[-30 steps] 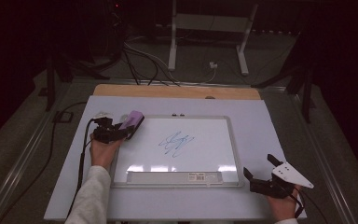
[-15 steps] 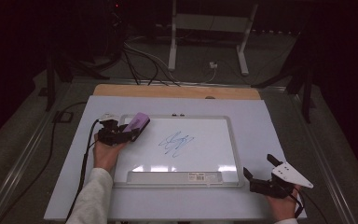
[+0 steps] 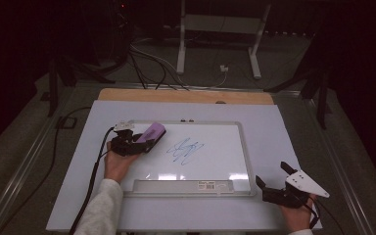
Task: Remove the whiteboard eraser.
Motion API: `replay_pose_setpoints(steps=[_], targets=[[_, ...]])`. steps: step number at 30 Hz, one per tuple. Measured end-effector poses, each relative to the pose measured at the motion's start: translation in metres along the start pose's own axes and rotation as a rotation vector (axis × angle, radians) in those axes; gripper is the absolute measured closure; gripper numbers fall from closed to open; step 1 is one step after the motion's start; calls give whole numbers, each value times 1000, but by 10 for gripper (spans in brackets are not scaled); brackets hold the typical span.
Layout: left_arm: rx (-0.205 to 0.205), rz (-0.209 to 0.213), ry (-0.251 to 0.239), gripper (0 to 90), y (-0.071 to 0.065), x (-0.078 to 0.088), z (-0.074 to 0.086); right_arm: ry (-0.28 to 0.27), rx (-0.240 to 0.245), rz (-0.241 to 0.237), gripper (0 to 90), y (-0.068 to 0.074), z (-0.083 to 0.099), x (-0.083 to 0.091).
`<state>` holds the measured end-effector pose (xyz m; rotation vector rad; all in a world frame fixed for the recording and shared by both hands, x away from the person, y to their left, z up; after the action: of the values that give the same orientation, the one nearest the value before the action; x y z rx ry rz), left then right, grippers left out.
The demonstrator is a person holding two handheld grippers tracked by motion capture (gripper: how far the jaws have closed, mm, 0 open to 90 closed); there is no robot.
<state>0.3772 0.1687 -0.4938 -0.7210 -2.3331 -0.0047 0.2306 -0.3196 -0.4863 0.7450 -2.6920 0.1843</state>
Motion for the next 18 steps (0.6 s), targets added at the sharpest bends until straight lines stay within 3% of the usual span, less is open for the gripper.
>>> replay_pose_setpoints(steps=[18], targets=[[-70,33,44,413,-24,-14,7,0,5,-2,5,0,0,0]])
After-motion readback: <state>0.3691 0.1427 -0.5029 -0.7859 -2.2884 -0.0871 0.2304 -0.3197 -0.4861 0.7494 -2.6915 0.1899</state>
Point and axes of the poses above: each handheld gripper's, and its own axes: x roughly backward along the jaws, z roughly out of its underside, y roughly to its left, the point moved 1 cm from there along -x, roughly forward along the jaws, and after that the axes turned 6 degrees about -z, right-handed, at the moved point
